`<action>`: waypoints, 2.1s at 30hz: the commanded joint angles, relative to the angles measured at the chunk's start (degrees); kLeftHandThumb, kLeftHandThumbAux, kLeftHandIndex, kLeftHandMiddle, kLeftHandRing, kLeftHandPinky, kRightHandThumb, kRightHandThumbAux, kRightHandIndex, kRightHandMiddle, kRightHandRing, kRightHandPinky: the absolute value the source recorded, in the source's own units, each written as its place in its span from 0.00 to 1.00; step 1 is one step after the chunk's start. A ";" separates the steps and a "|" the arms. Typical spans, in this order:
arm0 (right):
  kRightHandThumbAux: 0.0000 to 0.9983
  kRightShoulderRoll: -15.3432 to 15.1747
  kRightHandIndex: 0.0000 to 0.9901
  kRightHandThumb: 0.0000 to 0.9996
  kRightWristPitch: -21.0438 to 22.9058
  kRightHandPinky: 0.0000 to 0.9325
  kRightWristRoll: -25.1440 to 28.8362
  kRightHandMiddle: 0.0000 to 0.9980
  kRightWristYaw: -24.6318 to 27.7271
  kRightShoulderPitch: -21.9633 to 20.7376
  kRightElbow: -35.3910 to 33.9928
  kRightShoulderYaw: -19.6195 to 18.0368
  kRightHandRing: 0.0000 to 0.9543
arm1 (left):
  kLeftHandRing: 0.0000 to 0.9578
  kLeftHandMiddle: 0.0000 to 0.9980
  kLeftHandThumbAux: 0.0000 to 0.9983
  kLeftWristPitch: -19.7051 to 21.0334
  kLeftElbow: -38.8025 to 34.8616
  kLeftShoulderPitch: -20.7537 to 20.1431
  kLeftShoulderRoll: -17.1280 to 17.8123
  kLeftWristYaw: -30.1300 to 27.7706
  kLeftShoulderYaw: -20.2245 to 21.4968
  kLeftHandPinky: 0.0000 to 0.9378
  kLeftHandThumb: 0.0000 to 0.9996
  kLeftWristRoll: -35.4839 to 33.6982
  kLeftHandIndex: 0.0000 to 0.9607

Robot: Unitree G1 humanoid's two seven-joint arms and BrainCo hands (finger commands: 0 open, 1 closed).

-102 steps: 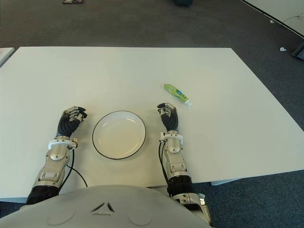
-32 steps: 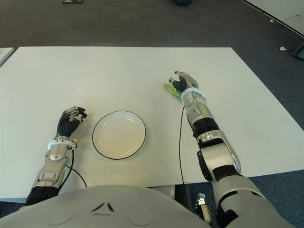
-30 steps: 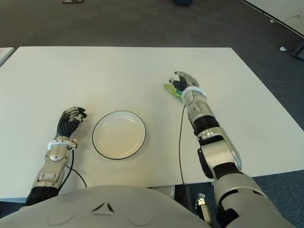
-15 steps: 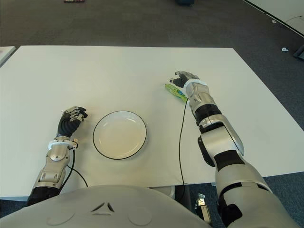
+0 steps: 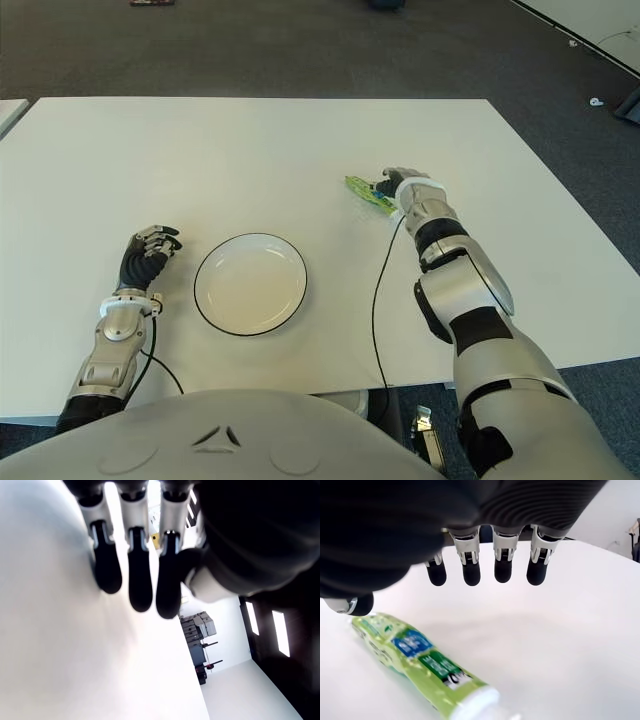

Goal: Put the toothpaste on the table into the plate.

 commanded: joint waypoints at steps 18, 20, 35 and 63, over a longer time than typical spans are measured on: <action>0.19 -0.80 0.00 0.41 -2.54 0.00 -2.89 0.00 -1.46 1.45 4.46 4.91 0.00 | 0.52 0.54 0.72 0.18 1.41 2.08 0.59 0.69 0.49 0.44 0.71 1.12 0.45; 0.20 -0.82 0.00 0.41 -2.62 0.00 -2.97 0.00 -1.45 1.62 4.48 5.16 0.00 | 0.51 0.53 0.72 0.11 1.46 2.07 0.57 0.70 0.52 0.45 0.71 1.18 0.45; 0.18 1.46 0.00 0.43 -1.15 0.00 -3.96 0.00 -0.60 6.02 3.98 8.17 0.00 | 0.52 0.54 0.72 -0.63 1.42 2.06 -0.15 0.54 1.11 0.46 0.71 0.08 0.44; 0.60 6.15 0.13 0.37 4.38 0.06 -3.50 0.03 -22.16 12.40 7.37 7.04 0.02 | 0.53 0.55 0.72 -2.76 1.54 2.99 -0.21 0.63 1.39 0.49 0.71 -0.40 0.44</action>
